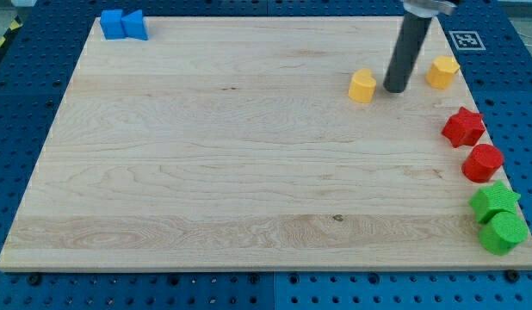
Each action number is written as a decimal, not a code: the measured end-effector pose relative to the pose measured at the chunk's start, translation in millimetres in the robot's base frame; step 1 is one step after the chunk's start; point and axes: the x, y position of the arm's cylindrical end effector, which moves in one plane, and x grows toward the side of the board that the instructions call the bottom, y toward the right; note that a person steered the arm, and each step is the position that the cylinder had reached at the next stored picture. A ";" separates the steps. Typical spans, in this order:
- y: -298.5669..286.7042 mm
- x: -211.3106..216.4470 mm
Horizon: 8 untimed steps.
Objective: Move the yellow hexagon top right to the yellow heart
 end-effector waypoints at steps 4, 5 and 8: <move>102.5 -4.7; 95.7 -20.7; 37.5 -25.9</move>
